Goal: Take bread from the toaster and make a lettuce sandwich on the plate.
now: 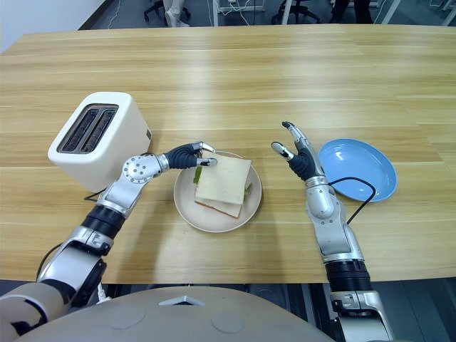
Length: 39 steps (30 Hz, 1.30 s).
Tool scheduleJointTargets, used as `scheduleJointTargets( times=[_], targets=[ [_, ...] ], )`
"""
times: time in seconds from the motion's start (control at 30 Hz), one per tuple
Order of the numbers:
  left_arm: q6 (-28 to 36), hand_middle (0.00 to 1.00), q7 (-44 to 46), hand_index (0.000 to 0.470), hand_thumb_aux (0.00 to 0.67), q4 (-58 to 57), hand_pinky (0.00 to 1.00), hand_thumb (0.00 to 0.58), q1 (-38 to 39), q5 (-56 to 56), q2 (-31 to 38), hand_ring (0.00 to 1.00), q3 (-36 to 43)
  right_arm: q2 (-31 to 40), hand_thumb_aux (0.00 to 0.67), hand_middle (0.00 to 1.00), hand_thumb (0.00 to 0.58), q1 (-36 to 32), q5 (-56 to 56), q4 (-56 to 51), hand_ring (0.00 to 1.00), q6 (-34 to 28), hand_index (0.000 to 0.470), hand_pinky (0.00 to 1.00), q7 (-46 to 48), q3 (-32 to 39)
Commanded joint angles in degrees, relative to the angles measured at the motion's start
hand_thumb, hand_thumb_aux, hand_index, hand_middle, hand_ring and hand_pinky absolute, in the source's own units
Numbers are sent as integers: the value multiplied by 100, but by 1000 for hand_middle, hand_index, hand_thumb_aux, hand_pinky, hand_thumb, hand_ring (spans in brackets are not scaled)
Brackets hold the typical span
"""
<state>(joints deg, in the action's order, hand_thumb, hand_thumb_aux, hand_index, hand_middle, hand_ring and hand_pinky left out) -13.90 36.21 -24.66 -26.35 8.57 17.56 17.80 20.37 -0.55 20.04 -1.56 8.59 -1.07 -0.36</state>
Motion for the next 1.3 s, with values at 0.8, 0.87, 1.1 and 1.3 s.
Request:
scheduleJointTargets(
  times=[0.8,0.87,1.1,1.3],
  targets=[
    [-1376,1000,-1084,460,670,-2898,1000,580,-971,1802,-270,1000,1143,815,0,0,0,736,1947,1827,0,1064,0,0,740,1562],
    [-1424,1000,-1167,460,670,-3004,1000,580,-999,1878,-268,1000,1185,889,0,0,0,787,2203,1912,0,1094,0,0,773,1636],
    [-1517,1000,-1364,460,670,-3192,1000,580,-1073,2036,-265,1000,1246,1180,0,0,0,975,2744,2069,0,1099,0,0,821,1617],
    [-1536,1000,-1419,460,670,-3227,1000,580,-1089,2047,-257,1000,1232,1200,0,0,0,1014,3160,1291,0,1058,0,0,887,2053]
  ],
)
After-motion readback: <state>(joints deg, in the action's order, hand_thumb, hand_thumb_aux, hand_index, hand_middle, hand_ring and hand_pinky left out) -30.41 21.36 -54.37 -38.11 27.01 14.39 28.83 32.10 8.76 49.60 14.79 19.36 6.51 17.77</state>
